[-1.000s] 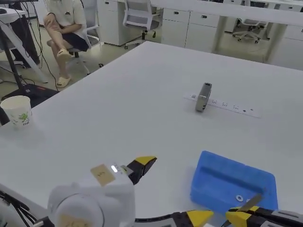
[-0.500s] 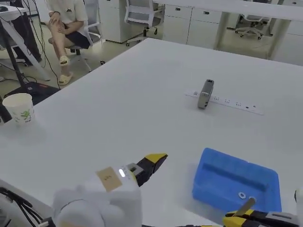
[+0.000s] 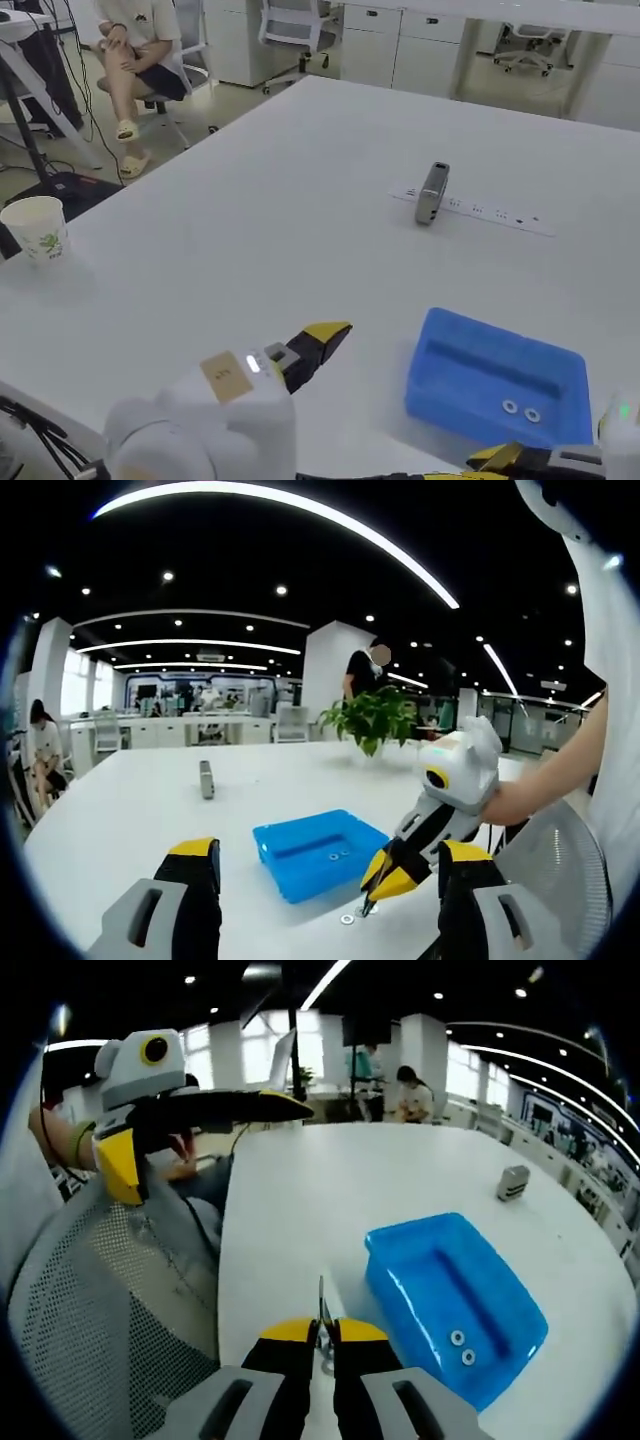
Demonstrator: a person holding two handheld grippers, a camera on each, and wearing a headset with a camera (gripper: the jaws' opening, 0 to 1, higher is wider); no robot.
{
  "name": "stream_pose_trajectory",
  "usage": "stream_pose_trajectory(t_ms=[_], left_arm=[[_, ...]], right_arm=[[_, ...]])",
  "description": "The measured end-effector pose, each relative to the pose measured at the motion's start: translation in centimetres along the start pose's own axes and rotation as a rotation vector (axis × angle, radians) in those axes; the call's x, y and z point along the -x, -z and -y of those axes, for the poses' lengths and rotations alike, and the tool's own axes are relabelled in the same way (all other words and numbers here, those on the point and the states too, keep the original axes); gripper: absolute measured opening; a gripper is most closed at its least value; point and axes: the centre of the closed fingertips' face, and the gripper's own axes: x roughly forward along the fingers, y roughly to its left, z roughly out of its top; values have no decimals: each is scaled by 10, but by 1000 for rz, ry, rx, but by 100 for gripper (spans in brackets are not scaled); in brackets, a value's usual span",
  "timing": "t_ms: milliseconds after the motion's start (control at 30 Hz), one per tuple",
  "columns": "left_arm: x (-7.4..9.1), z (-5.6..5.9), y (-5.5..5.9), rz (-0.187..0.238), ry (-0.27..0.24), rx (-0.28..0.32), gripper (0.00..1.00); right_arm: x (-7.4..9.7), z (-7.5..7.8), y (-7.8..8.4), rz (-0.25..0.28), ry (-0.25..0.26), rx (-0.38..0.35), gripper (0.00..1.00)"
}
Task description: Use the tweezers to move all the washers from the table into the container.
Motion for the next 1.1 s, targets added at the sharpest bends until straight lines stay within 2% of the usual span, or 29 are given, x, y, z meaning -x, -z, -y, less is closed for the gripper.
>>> stream_pose_trajectory(t_ms=[167, 467, 633, 933, 1100], left_arm=[[0, 0, 1, -5, 1, -1, 91], [1, -1, 2, -12, -7, 5, 88], [1, -2, 3, -14, -6, 8, 87], [1, -2, 4, -26, -5, 2, 86], [2, -3, 4, -25, -9, 8, 86]], right_arm=[[0, -1, -2, 5, -5, -18, 2], [12, 6, -16, 43, 4, -42, 3], [21, 13, -25, 87, 9, -92, 3], [39, 33, -49, 192, 41, -177, 3], [45, 44, -56, 226, 61, -206, 3]])
